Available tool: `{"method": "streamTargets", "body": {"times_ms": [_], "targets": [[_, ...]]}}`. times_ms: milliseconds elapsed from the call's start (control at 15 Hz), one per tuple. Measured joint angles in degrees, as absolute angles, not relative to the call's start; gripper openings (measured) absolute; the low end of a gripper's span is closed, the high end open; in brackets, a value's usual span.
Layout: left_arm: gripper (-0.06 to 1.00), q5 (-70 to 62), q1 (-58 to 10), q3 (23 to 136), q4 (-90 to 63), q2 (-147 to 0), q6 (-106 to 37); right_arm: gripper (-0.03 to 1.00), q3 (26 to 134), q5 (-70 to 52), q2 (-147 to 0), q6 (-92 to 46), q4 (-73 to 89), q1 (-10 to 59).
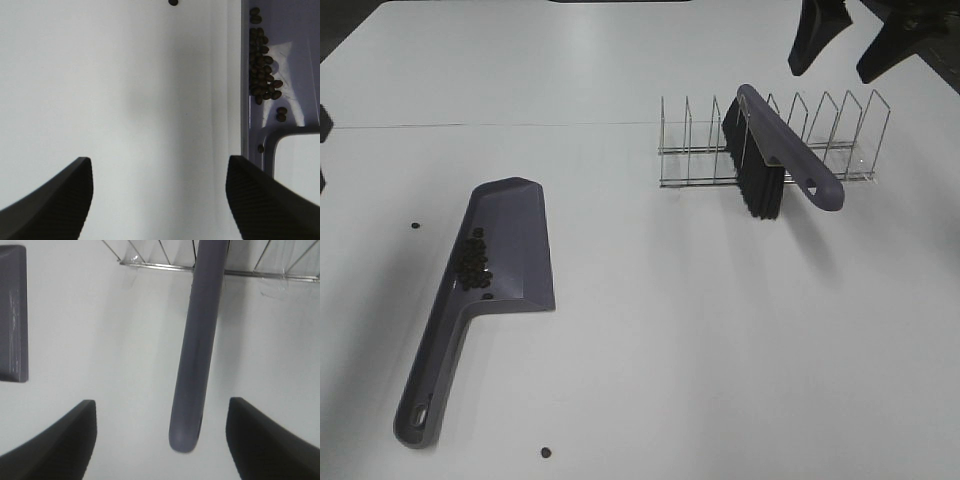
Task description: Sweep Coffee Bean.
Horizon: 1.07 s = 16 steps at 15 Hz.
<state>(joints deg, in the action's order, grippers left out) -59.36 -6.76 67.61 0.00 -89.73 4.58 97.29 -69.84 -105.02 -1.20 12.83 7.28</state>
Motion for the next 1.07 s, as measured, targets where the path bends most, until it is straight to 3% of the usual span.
{"method": "streamTargets", "body": {"times_ms": [467,533,1000,1067], "targets": [[0.68,-59.9,-6.8,50.4,0.3,-58.1,4.4,0.63,74.9,-69.9,-79.1,-4.3,10.1,7.3],[0.68,-61.3,-6.8,47.8,0.3,-51.7,5.7,0.63,67.8,-69.9,-70.8,-5.2,10.1,7.3],[0.68,-63.8,-6.8,40.9,0.7,-29.2,7.4,0.63,45.4,-69.9,-43.4,-4.1,10.1,7.3],[0.68,-66.2,-6.8,40.5,0.8,-23.5,7.5,0.63,41.1,-70.0,-34.3,-4.0,10.1,7.3]]}}
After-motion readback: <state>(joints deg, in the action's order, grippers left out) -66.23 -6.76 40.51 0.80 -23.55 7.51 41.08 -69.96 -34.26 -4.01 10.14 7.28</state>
